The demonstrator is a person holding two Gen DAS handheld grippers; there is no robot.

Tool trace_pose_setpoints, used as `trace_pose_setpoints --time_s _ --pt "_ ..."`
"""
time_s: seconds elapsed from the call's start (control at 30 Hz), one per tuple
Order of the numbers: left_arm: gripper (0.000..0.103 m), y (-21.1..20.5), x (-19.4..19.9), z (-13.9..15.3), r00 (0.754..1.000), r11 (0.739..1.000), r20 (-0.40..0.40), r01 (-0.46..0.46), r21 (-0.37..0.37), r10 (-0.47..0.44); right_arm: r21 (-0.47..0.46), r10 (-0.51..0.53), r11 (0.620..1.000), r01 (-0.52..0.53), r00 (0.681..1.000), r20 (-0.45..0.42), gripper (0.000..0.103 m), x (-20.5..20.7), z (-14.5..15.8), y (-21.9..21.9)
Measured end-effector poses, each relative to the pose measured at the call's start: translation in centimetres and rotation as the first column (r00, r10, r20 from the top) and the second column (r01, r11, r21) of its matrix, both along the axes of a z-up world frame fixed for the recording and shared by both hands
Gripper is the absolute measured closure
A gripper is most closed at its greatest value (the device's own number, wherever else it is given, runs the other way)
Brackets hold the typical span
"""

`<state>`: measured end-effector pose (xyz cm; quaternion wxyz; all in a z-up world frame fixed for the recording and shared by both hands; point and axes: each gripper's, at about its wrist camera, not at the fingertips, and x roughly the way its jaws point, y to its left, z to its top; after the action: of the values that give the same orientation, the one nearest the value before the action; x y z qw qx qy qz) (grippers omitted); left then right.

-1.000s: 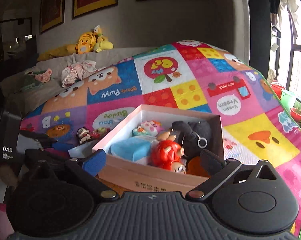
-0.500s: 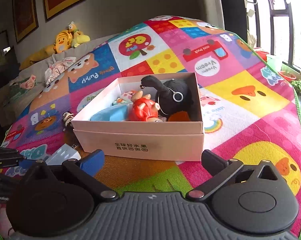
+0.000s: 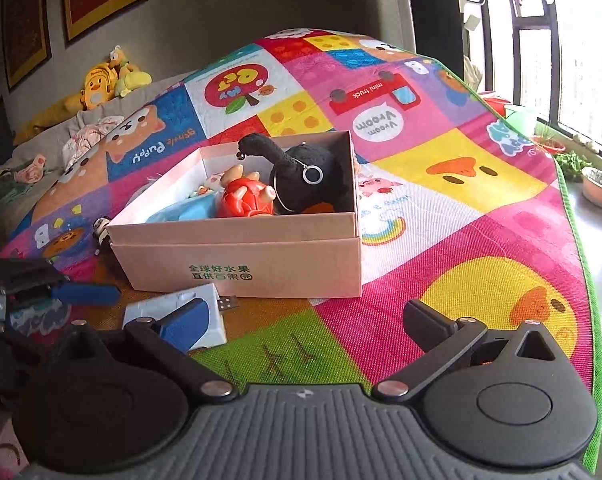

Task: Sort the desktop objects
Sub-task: 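Set the white charger down on the mat beside the box with the left tool, then grasp the white charger with the right tool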

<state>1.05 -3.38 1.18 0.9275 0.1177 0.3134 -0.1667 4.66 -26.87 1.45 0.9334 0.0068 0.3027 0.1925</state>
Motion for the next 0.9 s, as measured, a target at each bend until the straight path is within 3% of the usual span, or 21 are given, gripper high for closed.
trace_pose_setpoints --time_s 0.03,0.1,0.2,0.33,0.57,0.63,0.7,0.8,0.83,0.9 --pt "0.009 1.0 -0.1 0.4 1.0 1.0 -0.01 0.007 -0.009 -0.007 0.001 0.005 1.0 -0.005 1.0 -0.013 0.0 0.1 -0.2 0.1" --pt "0.007 3.0 -0.6 1.6 1.0 1.0 0.012 -0.001 -0.024 0.001 -0.004 0.015 1.0 -0.015 1.0 -0.027 0.0 0.3 -0.4 0.3" --pt "0.007 5.4 0.4 2.6 0.992 0.994 0.067 -0.109 -0.003 0.109 0.015 0.031 0.999 -0.031 0.999 -0.026 0.0 0.3 -0.4 0.7" --pt "0.007 8.3 4.7 2.1 0.967 0.969 0.067 -0.246 0.01 0.245 -0.013 0.07 0.997 -0.07 0.997 -0.019 0.0 0.0 -0.4 1.6" --pt "0.006 9.2 10.0 -0.8 0.965 0.963 0.009 -0.26 0.072 0.26 -0.013 0.073 0.997 -0.075 0.994 -0.081 0.0 0.6 -1.0 1.7" --pt "0.006 9.5 10.5 -0.9 0.963 0.962 0.007 -0.269 0.048 0.269 -0.009 0.072 0.997 -0.074 0.992 -0.105 0.0 1.0 -1.2 1.7" --pt "0.009 9.5 10.4 -0.9 0.962 0.962 0.002 -0.271 0.037 0.272 -0.016 0.073 0.997 -0.076 0.992 -0.103 0.0 0.9 -1.2 1.7" --pt "0.021 9.0 9.4 -0.6 0.967 0.966 0.012 -0.256 0.042 0.255 -0.023 0.074 0.997 -0.077 0.992 -0.104 0.0 0.9 -1.3 1.8" --pt "0.029 8.9 9.0 -0.5 0.967 0.966 0.016 -0.255 0.044 0.254 -0.025 0.074 0.997 -0.077 0.992 -0.104 0.0 0.9 -1.3 1.8" --pt "0.033 8.5 7.7 -0.3 0.967 0.965 0.03 -0.255 0.053 0.254 -0.026 0.075 0.997 -0.078 0.992 -0.106 0.0 0.9 -1.3 1.9"
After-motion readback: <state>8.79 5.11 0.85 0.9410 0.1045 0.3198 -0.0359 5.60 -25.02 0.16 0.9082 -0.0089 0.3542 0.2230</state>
